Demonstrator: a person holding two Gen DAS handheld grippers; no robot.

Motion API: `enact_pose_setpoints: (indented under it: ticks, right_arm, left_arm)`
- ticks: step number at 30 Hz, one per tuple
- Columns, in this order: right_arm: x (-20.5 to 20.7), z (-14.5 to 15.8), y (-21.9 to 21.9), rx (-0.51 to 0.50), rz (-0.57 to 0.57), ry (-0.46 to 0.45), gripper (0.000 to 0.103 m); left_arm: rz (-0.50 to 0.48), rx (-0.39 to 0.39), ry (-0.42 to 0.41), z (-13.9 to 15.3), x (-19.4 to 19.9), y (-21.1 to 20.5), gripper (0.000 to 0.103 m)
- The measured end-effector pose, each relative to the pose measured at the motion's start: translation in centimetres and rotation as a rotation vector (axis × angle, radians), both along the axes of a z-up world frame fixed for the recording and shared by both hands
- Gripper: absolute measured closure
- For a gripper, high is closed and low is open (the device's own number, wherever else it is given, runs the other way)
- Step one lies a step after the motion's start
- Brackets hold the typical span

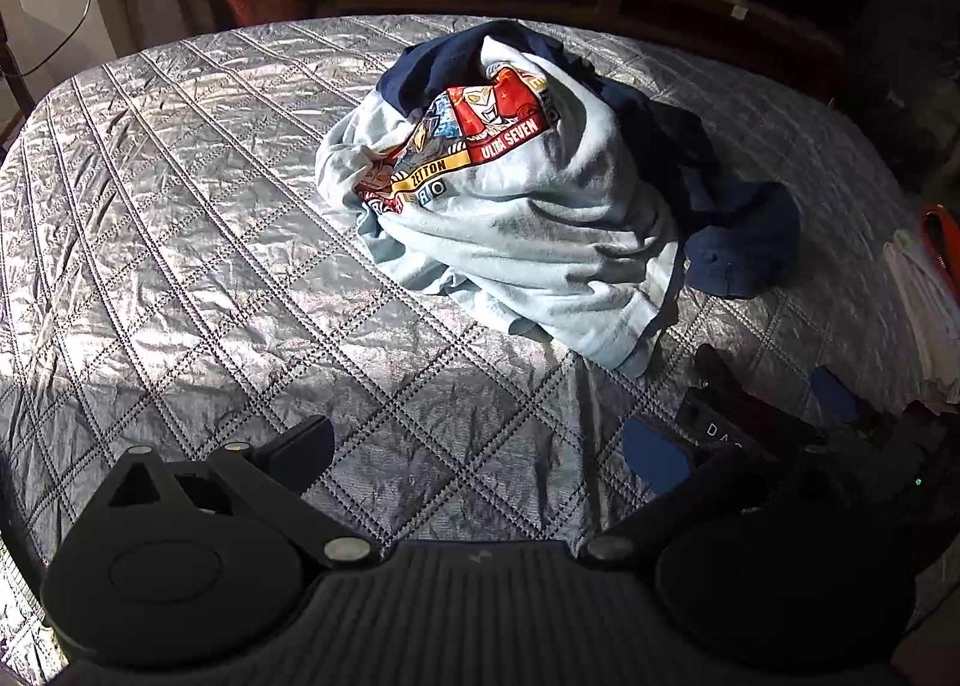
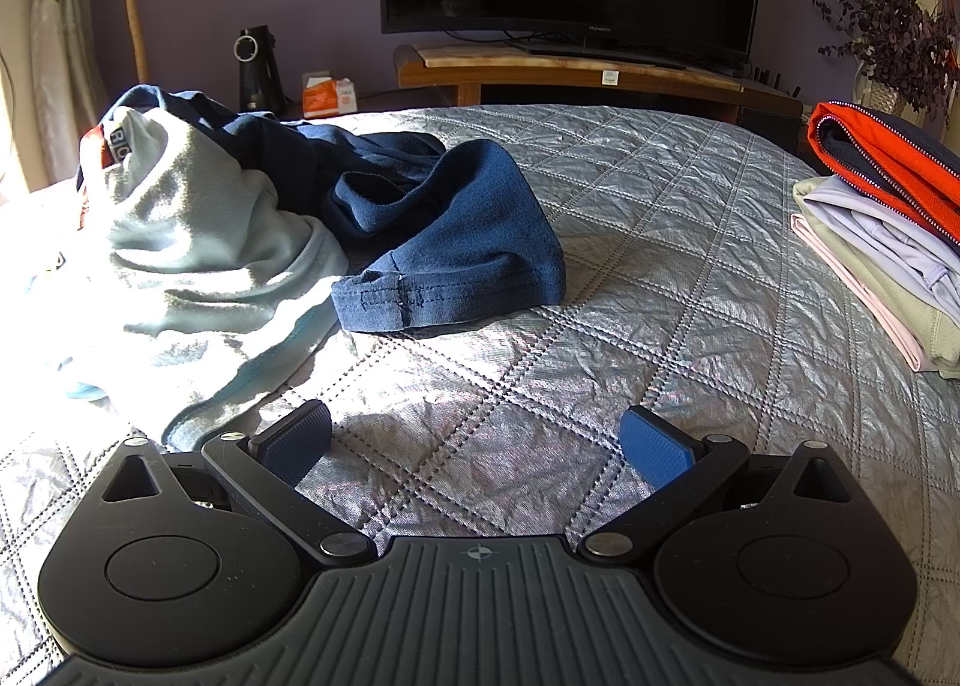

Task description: Fold clothes

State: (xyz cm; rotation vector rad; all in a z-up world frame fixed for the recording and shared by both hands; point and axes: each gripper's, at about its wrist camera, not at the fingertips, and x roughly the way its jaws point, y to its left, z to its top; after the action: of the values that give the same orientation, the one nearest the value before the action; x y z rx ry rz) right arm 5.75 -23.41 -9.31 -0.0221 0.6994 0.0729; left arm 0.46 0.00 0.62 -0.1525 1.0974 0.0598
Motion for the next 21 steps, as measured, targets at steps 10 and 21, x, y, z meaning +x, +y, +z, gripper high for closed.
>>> enact_pose_setpoints:
  ticks: [10, 21]
  right_arm:
    - [0.0, 0.0, 0.0, 0.000, 0.000, 0.000, 0.000]
    - [0.3, -0.1, -0.3, -0.009, 0.005, 0.004, 0.001]
  left_arm:
    - [0.060, 0.050, 0.064, -3.1, 0.9, 1.4, 0.001]
    - [0.060, 0.060, 0.076, -4.0, 1.6, 0.5, 0.001]
